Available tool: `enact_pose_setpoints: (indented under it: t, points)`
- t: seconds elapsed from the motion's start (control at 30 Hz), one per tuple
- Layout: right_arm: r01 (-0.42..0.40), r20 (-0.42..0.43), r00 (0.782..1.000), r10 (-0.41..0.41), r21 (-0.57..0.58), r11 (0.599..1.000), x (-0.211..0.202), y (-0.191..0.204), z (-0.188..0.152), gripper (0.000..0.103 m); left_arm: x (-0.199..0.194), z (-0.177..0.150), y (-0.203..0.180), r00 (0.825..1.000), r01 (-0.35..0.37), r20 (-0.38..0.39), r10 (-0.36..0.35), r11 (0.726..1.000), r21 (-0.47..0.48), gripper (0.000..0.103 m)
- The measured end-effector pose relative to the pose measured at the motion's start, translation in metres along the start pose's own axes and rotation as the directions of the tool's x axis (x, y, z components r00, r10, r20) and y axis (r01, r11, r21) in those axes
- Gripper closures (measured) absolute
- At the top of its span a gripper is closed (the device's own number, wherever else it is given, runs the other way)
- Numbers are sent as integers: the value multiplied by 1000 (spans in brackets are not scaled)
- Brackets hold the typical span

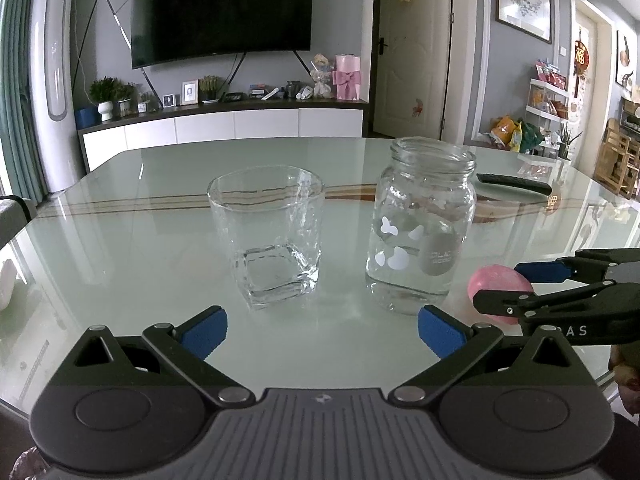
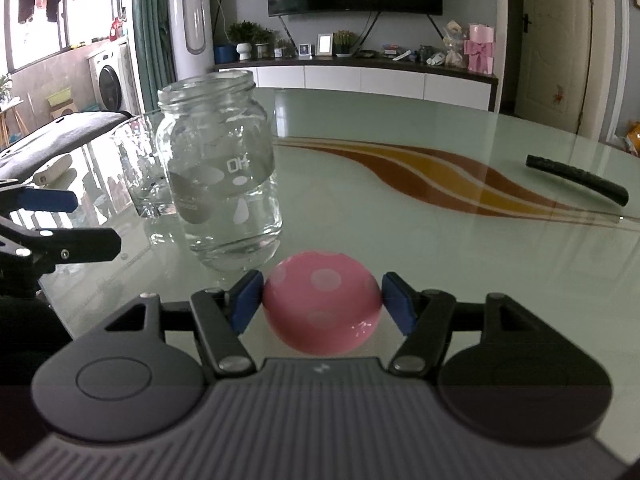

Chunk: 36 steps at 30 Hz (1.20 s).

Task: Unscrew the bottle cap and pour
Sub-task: 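Carry the pink lid away from the jar with the right gripper, then set the pink lid down on the table and open the right gripper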

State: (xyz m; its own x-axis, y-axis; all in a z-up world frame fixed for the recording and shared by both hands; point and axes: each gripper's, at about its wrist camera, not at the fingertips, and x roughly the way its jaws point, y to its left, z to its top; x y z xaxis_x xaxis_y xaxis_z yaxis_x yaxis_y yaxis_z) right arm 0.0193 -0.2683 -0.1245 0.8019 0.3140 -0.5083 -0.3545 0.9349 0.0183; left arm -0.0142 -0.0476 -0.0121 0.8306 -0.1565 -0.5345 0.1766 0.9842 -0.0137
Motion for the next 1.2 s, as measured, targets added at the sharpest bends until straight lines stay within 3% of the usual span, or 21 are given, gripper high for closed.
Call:
enact_pose_setpoints:
  t: [0.13, 0.5, 0.7, 0.83, 0.93, 1.2]
  points:
    - [-3, -2, 1000, 3, 9, 1000, 2, -2, -1, 34, 0, 0, 0, 1000, -2, 0, 2, 1000, 0, 1]
    - [-1, 73, 997, -1, 36, 999, -27, 8, 4, 0, -10, 4, 0, 1000, -11, -1, 11, 1000, -19, 0]
    - [-23, 88, 996, 18, 57, 998, -42, 31, 2, 0, -9, -2, 7, 1000, -11, -16, 10, 999, -51, 0]
    - [11, 90, 996, -13, 20, 1000, -43, 48, -1, 0, -12, -3, 7, 1000, -26, -8, 25, 999, -45, 0]
    - [55, 94, 994, -56, 11, 998, -43, 51, -2, 0, -14, -3, 6, 999, -38, -1, 38, 999, -39, 0]
    - [42, 110, 993, -53, 100, 994, -46, 46, -10, 0, -16, -4, 2, 996, -86, 5, 87, 996, -23, 0]
